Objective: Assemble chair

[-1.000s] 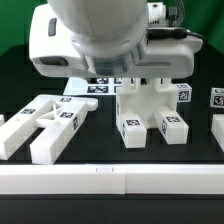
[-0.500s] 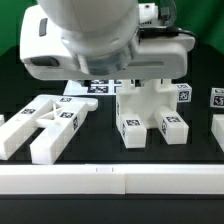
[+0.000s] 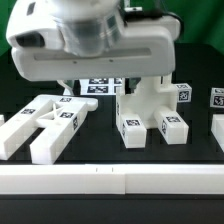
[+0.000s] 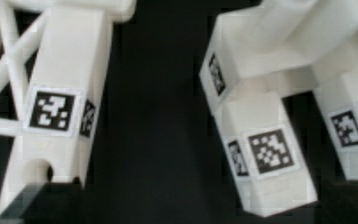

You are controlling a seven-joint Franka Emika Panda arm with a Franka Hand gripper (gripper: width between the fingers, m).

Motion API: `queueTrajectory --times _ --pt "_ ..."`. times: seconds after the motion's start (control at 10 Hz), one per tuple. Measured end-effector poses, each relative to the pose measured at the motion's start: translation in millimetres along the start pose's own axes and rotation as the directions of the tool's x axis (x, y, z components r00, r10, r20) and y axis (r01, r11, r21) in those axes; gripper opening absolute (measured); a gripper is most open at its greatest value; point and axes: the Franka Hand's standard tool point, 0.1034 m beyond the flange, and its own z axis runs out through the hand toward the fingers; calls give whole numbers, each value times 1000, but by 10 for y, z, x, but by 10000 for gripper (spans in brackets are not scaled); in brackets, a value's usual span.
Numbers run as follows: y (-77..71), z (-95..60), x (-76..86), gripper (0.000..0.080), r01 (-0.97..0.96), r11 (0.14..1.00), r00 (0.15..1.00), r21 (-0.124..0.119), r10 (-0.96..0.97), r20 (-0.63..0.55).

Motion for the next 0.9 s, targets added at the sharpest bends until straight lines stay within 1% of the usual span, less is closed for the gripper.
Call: queueTrajectory --times 0.1,0.2,0.3,0.4,0.5,0.6,0.7,0.9 --pt "3 -12 41 649 0 1000 998 -2 0 -61" --pt "15 -41 103 649 -3 1000 989 -9 1 -148" --pt "34 -35 100 649 -9 1000 981 -9 7 -195" --pt "128 -39 170 649 -32 999 957 -1 30 -289" --pt "246 -41 195 649 -47 999 932 -9 40 -359" --pt "325 -65 256 649 -34 999 904 -26 19 -427" --pt "349 -103 308 649 -17 999 868 -43 -7 -496" --pt "395 -103 345 649 -31 997 801 -71 -18 -598"
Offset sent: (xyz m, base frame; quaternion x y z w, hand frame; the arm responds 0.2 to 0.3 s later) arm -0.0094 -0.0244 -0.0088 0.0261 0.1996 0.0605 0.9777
